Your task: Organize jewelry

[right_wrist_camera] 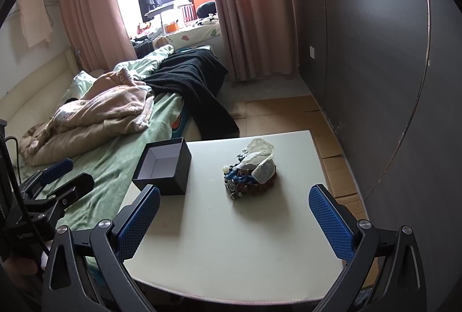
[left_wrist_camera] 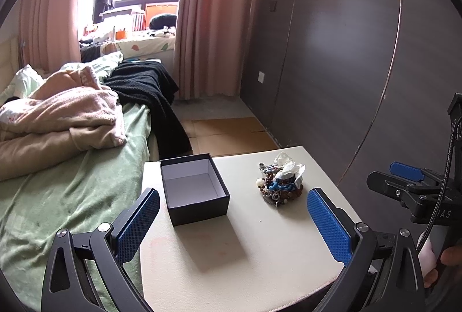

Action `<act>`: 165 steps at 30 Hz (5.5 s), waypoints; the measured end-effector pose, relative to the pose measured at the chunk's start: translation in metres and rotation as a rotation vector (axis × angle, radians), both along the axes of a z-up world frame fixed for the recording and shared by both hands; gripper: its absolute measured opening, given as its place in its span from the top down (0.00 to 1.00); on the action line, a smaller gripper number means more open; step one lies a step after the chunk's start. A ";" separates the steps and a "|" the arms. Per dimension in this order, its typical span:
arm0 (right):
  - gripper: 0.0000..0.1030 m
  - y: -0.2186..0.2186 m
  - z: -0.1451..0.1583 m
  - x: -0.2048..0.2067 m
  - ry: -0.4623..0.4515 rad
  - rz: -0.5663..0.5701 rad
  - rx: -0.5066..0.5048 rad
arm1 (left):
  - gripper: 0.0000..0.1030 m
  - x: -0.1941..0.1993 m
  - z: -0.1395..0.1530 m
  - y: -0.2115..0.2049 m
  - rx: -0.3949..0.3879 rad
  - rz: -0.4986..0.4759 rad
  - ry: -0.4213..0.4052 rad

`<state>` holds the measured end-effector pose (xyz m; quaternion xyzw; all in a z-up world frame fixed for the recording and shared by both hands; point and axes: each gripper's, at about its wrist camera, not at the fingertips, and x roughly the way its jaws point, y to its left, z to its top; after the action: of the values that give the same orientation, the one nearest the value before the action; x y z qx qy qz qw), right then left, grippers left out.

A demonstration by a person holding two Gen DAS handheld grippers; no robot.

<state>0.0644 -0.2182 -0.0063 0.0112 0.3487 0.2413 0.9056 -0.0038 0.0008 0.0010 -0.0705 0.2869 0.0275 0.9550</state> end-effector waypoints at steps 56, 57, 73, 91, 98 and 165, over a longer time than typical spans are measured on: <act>0.00 -0.023 -0.018 0.024 0.088 -0.143 0.091 | 0.01 0.028 -0.023 -0.005 -0.086 -0.021 0.020; 0.00 -0.027 -0.021 0.028 0.107 -0.156 0.111 | 0.01 0.033 -0.025 -0.007 -0.095 -0.030 0.026; 0.07 -0.061 -0.067 0.096 0.305 -0.287 0.353 | 0.14 0.108 -0.044 -0.038 -0.140 -0.133 0.086; 0.07 -0.097 -0.108 0.137 0.488 -0.420 0.490 | 0.31 0.187 -0.081 -0.088 -0.077 -0.211 0.261; 0.07 -0.105 -0.119 0.144 0.538 -0.457 0.508 | 0.33 0.211 -0.104 -0.106 -0.023 -0.230 0.296; 0.89 0.060 -0.072 0.132 0.327 -0.040 0.462 | 0.96 0.136 -0.048 0.091 -0.329 0.097 0.178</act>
<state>0.1966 -0.1578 -0.0788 0.2630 0.4254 0.2913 0.8155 0.1317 0.0917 -0.0466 -0.2368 0.3672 0.0324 0.8989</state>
